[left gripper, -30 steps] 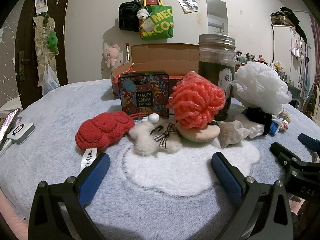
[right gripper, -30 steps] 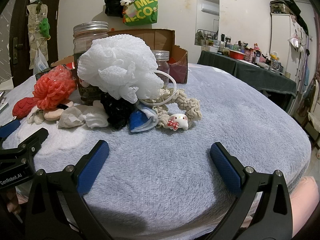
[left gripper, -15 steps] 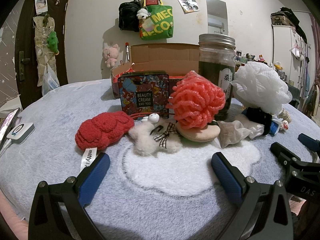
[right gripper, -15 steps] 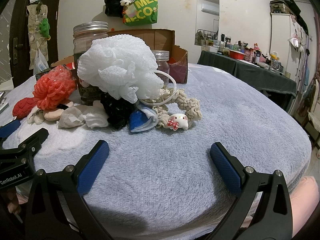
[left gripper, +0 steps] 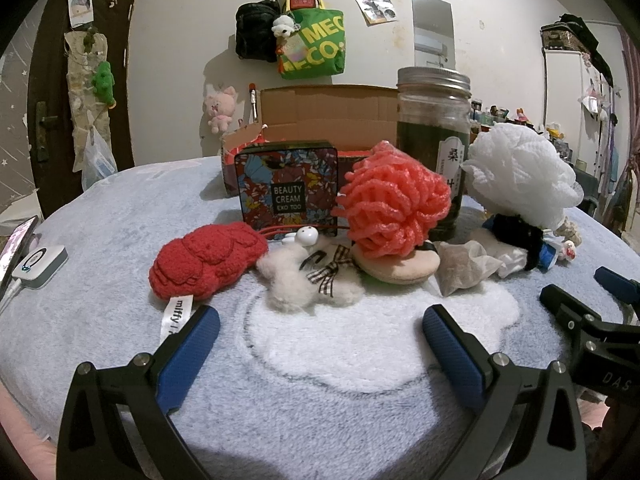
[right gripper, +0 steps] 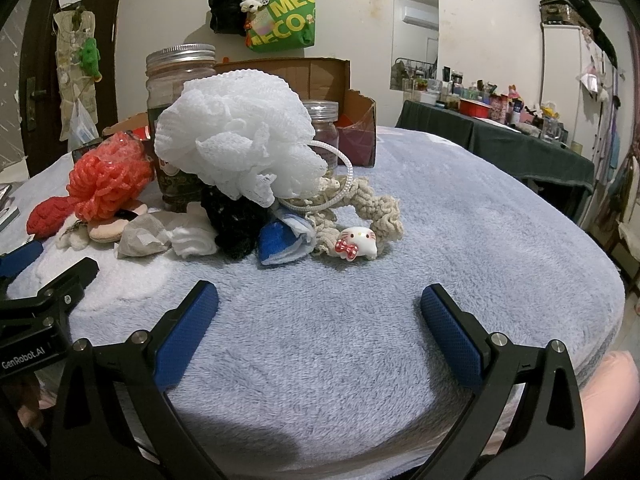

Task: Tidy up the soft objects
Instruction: 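Grasp the orange-red mesh sponge with the left tool while the right tool grasps the white mesh sponge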

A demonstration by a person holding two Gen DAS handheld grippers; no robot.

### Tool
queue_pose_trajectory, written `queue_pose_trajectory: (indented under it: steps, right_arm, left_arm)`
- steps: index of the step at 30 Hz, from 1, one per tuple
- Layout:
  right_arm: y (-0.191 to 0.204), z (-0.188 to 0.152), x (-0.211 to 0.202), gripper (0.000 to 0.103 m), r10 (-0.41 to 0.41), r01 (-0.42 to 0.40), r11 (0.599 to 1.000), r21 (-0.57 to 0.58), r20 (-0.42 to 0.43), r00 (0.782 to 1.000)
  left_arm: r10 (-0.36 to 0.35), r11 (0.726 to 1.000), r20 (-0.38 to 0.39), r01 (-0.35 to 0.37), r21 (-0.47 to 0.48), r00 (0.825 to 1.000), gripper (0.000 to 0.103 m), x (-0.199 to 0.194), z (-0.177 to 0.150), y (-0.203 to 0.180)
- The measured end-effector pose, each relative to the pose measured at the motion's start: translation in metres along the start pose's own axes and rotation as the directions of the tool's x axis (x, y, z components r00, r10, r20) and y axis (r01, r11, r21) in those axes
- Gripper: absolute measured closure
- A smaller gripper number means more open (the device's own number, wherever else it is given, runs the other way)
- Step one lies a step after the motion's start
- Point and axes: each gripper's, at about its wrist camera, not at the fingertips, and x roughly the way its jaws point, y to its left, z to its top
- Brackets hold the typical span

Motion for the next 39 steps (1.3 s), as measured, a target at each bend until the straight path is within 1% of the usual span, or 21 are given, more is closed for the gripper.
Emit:
queue_pose_trajectory:
  steps: [3, 5, 8, 12, 14, 16, 20, 24, 30, 32, 34, 35, 36, 38, 39]
  right_arm:
    - [-0.001, 0.003, -0.003, 0.0, 0.031, -0.03, 0.999, 0.009, -0.006, 1.0]
    - [-0.013, 0.013, -0.01, 0.0, 0.054, -0.054, 0.998, 0.015, 0.015, 0.998]
    - [-0.008, 0.019, -0.01, 0.0, 0.061, -0.061, 0.998, -0.008, 0.053, 0.997]
    - [-0.007, 0.038, -0.02, 0.0, 0.102, -0.098, 0.994, -0.046, 0.093, 0.99]
    - [-0.008, 0.05, -0.021, 0.0, 0.133, -0.127, 0.99, -0.058, 0.103, 0.986]
    - [-0.01, 0.063, -0.02, 0.0, 0.163, -0.156, 0.985, -0.069, 0.103, 0.981]
    - [-0.017, 0.087, -0.012, 0.0, 0.246, -0.242, 0.968, -0.064, 0.08, 0.966]
    - [-0.018, 0.098, 0.001, 0.0, 0.304, -0.299, 0.95, -0.095, 0.039, 0.952]
    - [-0.013, 0.105, 0.017, 0.0, 0.391, -0.391, 0.913, -0.114, -0.024, 0.92]
    - [-0.013, 0.104, 0.021, 0.0, 0.413, -0.415, 0.903, -0.112, -0.039, 0.91]
    - [-0.01, 0.104, 0.025, 0.0, 0.428, -0.431, 0.894, -0.118, -0.053, 0.902]
    - [-0.009, 0.103, 0.027, 0.0, 0.435, -0.439, 0.891, -0.119, -0.06, 0.899]
    - [-0.008, 0.102, 0.029, 0.002, 0.443, -0.448, 0.886, -0.12, -0.067, 0.894]
    - [-0.007, 0.1, 0.032, 0.005, 0.451, -0.457, 0.881, -0.118, -0.08, 0.889]
    - [-0.007, 0.099, 0.034, 0.006, 0.453, -0.461, 0.88, -0.118, -0.084, 0.887]
  left_arm:
    - [-0.018, 1.0, -0.001, 0.018, 0.001, 1.0, 0.0, 0.003, 0.007, 0.004]
    - [-0.036, 0.999, 0.01, 0.036, 0.004, 0.999, 0.0, 0.001, 0.013, 0.006]
    - [-0.059, 0.998, 0.03, 0.059, 0.024, 0.998, 0.0, -0.007, 0.026, 0.001]
    - [-0.126, 0.991, 0.038, 0.125, 0.042, 0.991, 0.0, -0.011, 0.046, -0.001]
    - [-0.159, 0.986, 0.021, 0.157, 0.048, 0.987, 0.0, -0.008, 0.055, -0.002]
    - [-0.186, 0.982, 0.008, 0.186, 0.033, 0.982, 0.0, -0.005, 0.061, 0.001]
    - [-0.232, 0.972, -0.012, 0.233, 0.03, 0.973, 0.0, 0.001, 0.075, 0.001]
    - [-0.251, 0.967, -0.03, 0.252, 0.046, 0.968, 0.0, 0.009, 0.086, -0.002]
    - [-0.271, 0.959, -0.08, 0.276, 0.066, 0.959, 0.01, 0.022, 0.092, -0.004]
    - [-0.27, 0.958, -0.093, 0.277, 0.073, 0.958, 0.02, 0.027, 0.092, -0.006]
    - [-0.277, 0.955, -0.11, 0.286, 0.078, 0.955, 0.022, 0.03, 0.089, -0.007]
    - [-0.277, 0.955, -0.117, 0.287, 0.081, 0.954, 0.026, 0.032, 0.088, -0.008]
    - [-0.277, 0.954, -0.122, 0.288, 0.084, 0.953, 0.028, 0.033, 0.087, -0.008]
    - [-0.289, 0.949, -0.136, 0.302, 0.087, 0.948, 0.038, 0.035, 0.084, -0.009]
    - [-0.295, 0.947, -0.14, 0.308, 0.087, 0.945, 0.039, 0.035, 0.084, -0.009]
